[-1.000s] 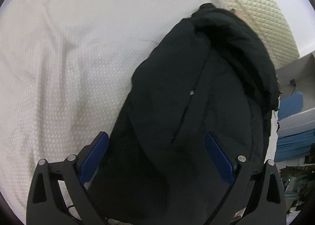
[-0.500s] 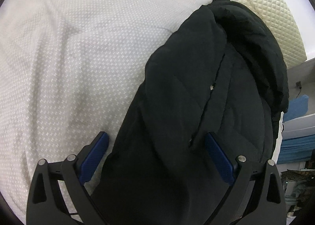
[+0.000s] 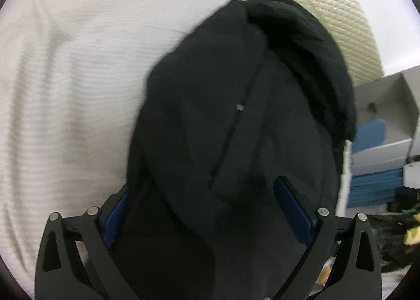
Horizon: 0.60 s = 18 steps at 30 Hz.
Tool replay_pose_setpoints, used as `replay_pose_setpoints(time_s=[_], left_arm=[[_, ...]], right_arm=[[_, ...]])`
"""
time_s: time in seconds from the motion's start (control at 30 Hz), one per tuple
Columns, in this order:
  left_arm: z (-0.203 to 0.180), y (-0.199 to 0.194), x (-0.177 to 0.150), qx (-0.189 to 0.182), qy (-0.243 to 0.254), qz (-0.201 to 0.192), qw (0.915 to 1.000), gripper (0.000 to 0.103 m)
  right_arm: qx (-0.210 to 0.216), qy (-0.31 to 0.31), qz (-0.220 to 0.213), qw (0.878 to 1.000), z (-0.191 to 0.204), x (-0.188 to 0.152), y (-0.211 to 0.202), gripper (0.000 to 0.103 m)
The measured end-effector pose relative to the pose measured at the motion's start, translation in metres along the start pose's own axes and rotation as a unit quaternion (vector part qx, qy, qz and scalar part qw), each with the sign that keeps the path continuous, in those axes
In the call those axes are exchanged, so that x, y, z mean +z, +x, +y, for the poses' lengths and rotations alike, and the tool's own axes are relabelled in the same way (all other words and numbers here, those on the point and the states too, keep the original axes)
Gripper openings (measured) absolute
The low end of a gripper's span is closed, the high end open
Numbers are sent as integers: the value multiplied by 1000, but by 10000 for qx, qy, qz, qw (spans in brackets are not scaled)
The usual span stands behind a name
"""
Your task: Fold large clothes
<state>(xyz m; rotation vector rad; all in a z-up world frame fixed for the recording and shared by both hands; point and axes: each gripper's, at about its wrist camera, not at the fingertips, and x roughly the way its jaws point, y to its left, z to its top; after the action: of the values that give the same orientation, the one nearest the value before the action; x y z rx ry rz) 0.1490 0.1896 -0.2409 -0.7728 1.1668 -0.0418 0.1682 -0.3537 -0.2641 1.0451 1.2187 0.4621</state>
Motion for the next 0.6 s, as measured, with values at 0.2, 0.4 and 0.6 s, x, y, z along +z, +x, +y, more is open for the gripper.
replay_pose_setpoints(time_s=[0.2, 0.4, 0.6], left_arm=[[-7, 11, 0, -154, 48, 241, 9996, 93], [-12, 17, 2, -441, 54, 394, 9982, 72], [-13, 20, 5, -602, 74, 487, 9970, 52]], right_arm=[[-196, -183, 247, 9993, 2, -3, 8, 97], [232, -546, 217, 9980, 21, -8, 9, 96], [350, -896, 181, 9952, 35, -13, 9, 82]])
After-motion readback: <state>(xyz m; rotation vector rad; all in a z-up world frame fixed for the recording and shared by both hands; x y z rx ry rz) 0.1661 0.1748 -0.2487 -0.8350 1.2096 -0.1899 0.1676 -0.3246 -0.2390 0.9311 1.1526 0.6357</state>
